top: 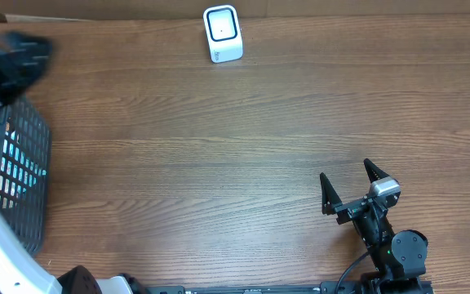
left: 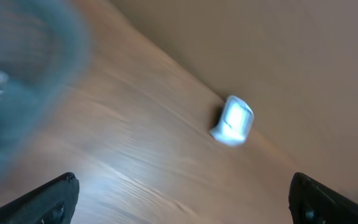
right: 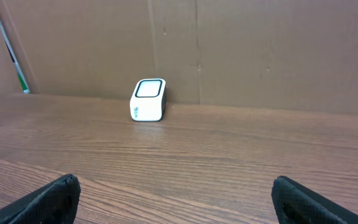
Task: Scan the item barcode
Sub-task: 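Reach the left gripper into the grey basket and grasp the teal packet, then lift the teal packet out and drop it on the table center, then reach the left gripper into the basket and grasp the dried mushroom bag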
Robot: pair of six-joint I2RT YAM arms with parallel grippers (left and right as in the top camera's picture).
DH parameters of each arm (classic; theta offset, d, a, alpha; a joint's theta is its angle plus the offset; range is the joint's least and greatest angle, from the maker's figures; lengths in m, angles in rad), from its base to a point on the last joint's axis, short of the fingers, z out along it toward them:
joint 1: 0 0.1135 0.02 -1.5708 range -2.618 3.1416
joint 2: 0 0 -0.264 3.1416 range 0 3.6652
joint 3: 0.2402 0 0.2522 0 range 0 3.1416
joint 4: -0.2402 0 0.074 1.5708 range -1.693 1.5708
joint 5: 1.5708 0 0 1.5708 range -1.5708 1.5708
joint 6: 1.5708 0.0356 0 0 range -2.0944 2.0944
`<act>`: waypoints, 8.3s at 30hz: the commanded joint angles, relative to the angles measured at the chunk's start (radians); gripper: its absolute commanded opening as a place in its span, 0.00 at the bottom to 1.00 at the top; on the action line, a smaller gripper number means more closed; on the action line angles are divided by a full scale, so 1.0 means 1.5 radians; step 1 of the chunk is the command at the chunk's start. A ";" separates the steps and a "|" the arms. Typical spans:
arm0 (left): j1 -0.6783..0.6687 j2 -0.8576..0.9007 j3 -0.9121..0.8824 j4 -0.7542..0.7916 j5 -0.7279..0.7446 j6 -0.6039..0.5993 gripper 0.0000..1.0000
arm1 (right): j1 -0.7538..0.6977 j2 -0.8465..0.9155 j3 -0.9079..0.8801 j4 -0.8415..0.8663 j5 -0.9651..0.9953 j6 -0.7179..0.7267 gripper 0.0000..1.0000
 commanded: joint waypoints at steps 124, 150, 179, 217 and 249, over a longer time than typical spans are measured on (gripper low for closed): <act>-0.520 0.204 0.066 -0.156 -0.273 -0.026 0.05 | -0.002 -0.007 -0.007 0.004 0.000 0.002 1.00; -0.582 0.291 -0.058 -0.080 -0.331 -0.103 0.59 | -0.002 -0.007 -0.007 0.004 0.000 0.002 1.00; 0.225 0.140 0.125 -0.157 -0.301 -0.160 0.58 | -0.002 -0.007 -0.007 0.004 0.000 0.002 1.00; 0.177 0.502 -0.142 0.294 -0.352 0.212 0.96 | -0.002 -0.007 -0.007 0.004 0.000 0.002 1.00; 0.177 0.556 -0.139 0.327 -0.350 0.212 0.27 | -0.002 -0.007 -0.007 0.004 0.001 0.002 1.00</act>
